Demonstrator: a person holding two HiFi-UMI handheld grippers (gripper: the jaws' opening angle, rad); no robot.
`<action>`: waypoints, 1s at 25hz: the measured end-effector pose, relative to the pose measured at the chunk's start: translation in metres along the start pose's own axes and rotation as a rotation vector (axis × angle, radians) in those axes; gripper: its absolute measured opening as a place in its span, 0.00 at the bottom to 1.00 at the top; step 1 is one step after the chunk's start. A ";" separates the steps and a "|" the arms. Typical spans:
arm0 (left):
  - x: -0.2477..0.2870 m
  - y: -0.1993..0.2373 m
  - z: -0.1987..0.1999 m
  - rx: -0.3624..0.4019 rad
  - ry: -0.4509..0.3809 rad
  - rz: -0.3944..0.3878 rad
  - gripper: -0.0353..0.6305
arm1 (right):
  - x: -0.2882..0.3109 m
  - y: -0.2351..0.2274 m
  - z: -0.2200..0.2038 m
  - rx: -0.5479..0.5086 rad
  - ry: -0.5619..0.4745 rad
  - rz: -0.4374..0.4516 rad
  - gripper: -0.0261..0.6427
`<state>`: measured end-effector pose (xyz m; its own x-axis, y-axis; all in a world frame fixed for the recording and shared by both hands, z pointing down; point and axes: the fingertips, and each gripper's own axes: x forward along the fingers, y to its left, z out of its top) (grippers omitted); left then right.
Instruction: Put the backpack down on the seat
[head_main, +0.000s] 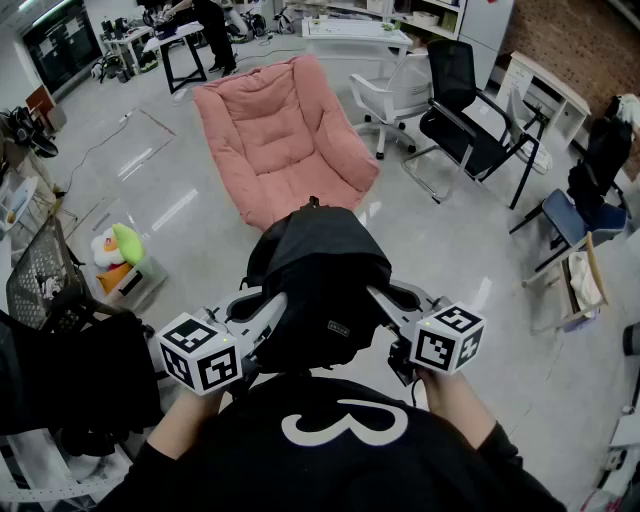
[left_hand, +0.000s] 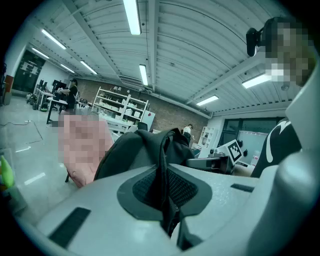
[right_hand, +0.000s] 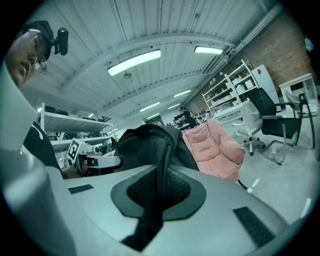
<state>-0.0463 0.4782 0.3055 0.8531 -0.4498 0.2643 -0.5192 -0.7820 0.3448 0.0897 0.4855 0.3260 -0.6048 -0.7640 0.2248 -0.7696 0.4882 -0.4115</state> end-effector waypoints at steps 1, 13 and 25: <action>0.000 0.002 0.000 -0.002 -0.001 -0.002 0.09 | 0.001 0.000 0.000 -0.003 0.002 -0.001 0.08; 0.030 0.055 0.013 -0.026 -0.004 -0.021 0.09 | 0.047 -0.032 0.013 0.016 -0.005 -0.007 0.08; 0.098 0.171 0.042 -0.097 0.072 -0.069 0.09 | 0.154 -0.106 0.038 0.120 0.042 -0.070 0.08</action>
<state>-0.0498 0.2821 0.3525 0.8828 -0.3615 0.2999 -0.4649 -0.7633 0.4486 0.0862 0.3001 0.3703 -0.5605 -0.7747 0.2928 -0.7818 0.3782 -0.4957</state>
